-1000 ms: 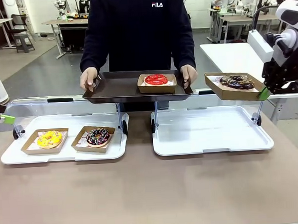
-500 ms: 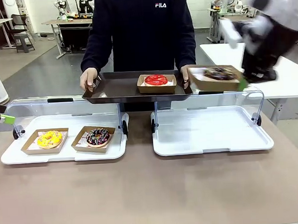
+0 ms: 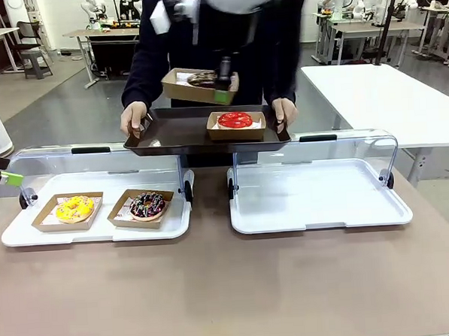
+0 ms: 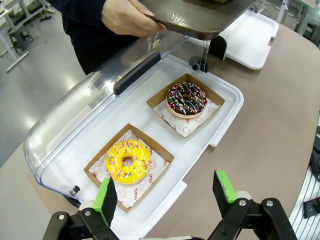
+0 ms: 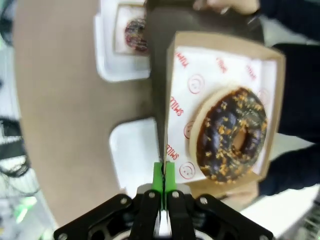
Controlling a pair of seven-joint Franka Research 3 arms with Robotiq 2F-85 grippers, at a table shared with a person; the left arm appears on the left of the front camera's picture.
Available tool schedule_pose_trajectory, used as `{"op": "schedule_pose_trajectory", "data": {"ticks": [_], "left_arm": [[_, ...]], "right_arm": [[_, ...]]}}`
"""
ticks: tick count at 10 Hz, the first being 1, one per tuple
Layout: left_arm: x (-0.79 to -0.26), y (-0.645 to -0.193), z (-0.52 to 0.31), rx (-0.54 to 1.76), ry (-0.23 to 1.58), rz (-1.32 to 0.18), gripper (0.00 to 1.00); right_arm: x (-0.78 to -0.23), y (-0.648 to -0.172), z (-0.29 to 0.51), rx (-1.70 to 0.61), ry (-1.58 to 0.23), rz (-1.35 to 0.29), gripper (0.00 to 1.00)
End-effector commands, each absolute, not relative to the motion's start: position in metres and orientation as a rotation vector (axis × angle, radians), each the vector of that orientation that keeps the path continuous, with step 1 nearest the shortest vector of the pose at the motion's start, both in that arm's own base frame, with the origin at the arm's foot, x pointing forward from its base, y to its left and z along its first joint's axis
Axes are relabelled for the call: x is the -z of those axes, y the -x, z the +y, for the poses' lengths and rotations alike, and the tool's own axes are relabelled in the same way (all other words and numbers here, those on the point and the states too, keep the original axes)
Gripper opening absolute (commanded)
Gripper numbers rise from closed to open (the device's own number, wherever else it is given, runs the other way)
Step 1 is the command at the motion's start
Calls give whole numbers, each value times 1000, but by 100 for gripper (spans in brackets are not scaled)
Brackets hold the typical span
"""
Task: Provide the desired donut to the person.
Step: Place the picked Paper togo box onto the Handle tray extended by the person.
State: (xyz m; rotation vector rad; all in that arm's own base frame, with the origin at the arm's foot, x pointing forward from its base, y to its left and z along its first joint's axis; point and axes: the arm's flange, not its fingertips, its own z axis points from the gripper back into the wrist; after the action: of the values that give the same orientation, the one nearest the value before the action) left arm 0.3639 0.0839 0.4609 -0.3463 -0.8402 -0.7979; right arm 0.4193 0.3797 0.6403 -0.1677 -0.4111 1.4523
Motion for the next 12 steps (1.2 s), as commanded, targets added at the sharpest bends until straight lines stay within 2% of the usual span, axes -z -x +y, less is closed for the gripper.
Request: {"op": "schedule_pose_trajectory", "data": {"ticks": [1,3,7,12], "left_arm": [[-457,-365,87,812,357,-860,100],[-457,-365,87,812,357,-860,100],[-457,-365,87,812,357,-860,100],[-457,-365,87,812,357,-860,100]], "right_arm": [[-627,-441,425,-1386,290,-411,1],[-598,-461,442,-1395,334,-498,1],[-550,-496,452,-1536,286,-424,1],[-536,-507,449,-1600,240,-397,1]]}}
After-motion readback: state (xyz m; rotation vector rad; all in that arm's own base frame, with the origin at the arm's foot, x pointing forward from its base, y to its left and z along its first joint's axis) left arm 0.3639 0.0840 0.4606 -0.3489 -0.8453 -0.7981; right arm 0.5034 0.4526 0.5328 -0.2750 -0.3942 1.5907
